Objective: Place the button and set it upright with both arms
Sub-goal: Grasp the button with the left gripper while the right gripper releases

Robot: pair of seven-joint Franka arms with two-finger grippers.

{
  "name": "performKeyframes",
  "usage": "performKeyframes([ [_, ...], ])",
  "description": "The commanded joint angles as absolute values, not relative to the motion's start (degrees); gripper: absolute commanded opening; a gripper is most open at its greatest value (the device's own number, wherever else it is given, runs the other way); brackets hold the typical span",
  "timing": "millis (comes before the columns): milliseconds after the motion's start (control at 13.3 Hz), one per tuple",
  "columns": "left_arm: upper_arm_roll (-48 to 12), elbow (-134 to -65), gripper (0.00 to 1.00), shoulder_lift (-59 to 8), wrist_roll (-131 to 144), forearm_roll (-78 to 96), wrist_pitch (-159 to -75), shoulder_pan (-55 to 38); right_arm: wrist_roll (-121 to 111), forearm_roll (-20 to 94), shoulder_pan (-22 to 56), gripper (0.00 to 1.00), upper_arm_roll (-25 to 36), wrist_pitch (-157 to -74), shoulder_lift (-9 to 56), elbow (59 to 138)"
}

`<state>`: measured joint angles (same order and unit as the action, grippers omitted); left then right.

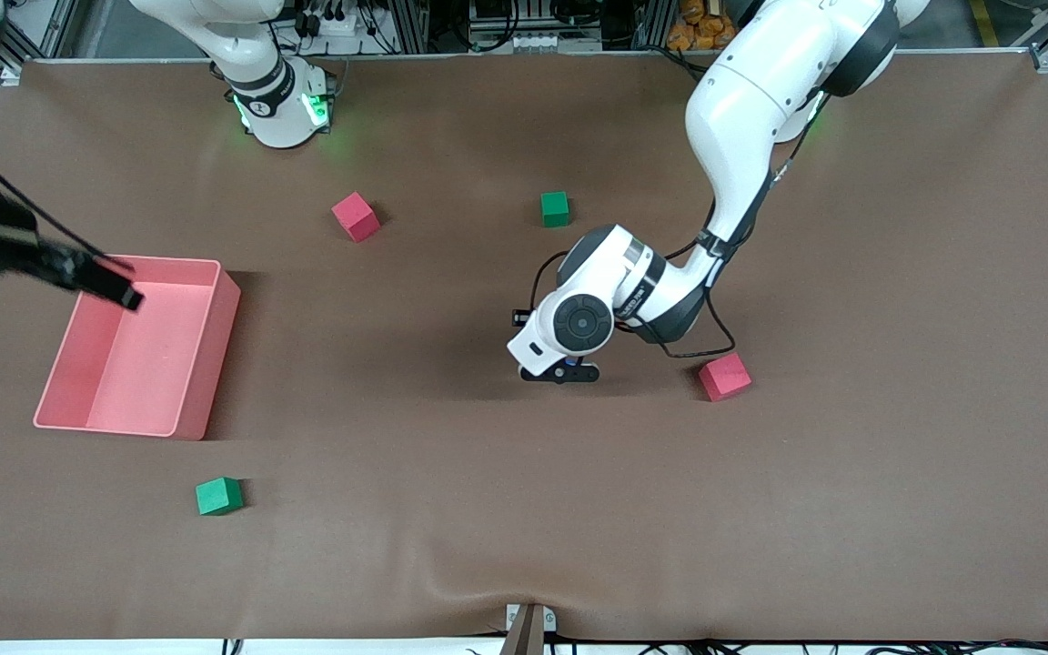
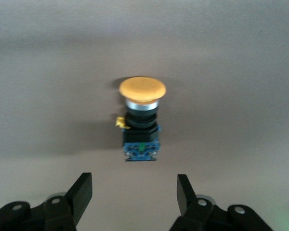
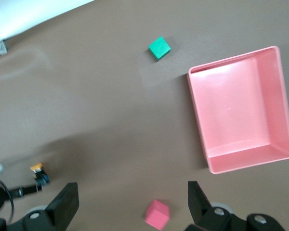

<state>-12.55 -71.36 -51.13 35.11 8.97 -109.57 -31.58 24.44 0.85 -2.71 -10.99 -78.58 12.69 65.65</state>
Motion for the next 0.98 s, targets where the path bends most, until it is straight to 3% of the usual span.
performKeyframes([
  [0,-12.3,-68.7,0.80,-53.3,36.0,9.9,-110.6,-32.6,13.2,0.1,-1.1,1.00,-5.3,-80.0,3.5,77.6],
  [151,-11.9,-68.6,0.80,-54.0,35.7,9.9,-111.1,-33.1,8.7,0.1,1.2,1.00,-0.5,-80.5,0.4,81.6],
  [302,-11.2,-68.6,0.79,-54.1,34.6,9.8,-111.1,-33.2,8.4,0.1,1.2,1.00,-0.3,-83.3,-2.0,86.4],
  [905,-10.5,-68.6,0.69,-55.5,32.7,9.8,-114.0,-33.8,7.7,0.1,1.8,1.00,-0.4,-83.0,-5.1,88.1],
])
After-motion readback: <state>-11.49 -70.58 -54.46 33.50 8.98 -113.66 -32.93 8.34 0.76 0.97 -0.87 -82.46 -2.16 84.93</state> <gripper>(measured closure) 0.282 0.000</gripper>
